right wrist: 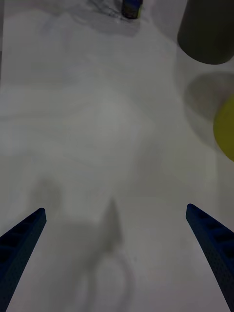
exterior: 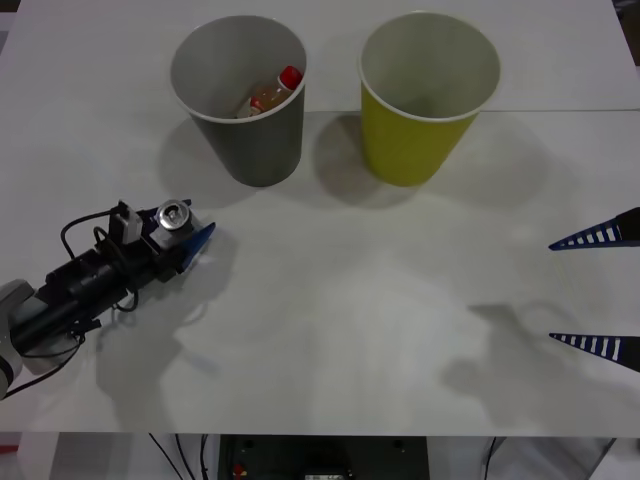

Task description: Put the can into the green bin and the plastic bottle into the gray bin

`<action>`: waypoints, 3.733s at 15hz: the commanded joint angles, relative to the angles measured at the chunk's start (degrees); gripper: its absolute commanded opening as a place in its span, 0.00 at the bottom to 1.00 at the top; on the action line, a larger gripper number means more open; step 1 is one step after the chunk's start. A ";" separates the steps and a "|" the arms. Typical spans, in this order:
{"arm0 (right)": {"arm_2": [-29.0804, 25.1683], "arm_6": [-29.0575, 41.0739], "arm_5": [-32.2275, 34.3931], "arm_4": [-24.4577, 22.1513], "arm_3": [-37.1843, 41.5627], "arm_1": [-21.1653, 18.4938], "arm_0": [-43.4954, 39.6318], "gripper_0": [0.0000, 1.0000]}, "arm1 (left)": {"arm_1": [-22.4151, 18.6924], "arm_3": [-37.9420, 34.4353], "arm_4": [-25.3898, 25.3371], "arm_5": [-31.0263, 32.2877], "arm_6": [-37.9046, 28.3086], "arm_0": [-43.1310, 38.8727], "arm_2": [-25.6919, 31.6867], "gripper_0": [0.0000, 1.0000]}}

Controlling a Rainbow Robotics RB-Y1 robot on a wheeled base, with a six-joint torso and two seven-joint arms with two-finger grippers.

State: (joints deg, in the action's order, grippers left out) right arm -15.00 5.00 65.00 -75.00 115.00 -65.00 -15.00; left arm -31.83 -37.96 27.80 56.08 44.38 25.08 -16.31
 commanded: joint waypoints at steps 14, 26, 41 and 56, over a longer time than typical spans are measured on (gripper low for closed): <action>0.00 0.00 0.00 0.00 0.00 0.00 0.00 1.00 | -9.04 -21.63 14.21 -1.41 -15.46 -10.22 2.69 0.00; 0.00 0.00 0.00 0.00 0.00 0.00 0.00 1.00 | -16.60 -65.58 54.73 7.73 -72.33 -23.14 21.76 0.00; 0.00 0.00 0.00 0.00 0.00 0.00 0.00 1.00 | -16.68 -87.55 79.78 26.72 -114.08 -2.14 20.00 0.00; 0.00 0.00 0.00 0.00 0.00 0.00 0.00 1.00 | 1.51 -58.55 91.29 33.92 -118.21 37.59 7.17 0.00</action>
State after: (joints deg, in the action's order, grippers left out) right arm -15.00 5.00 65.00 -75.00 114.99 -65.00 -15.00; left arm -31.58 -97.88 117.83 90.02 -73.89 61.25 -9.14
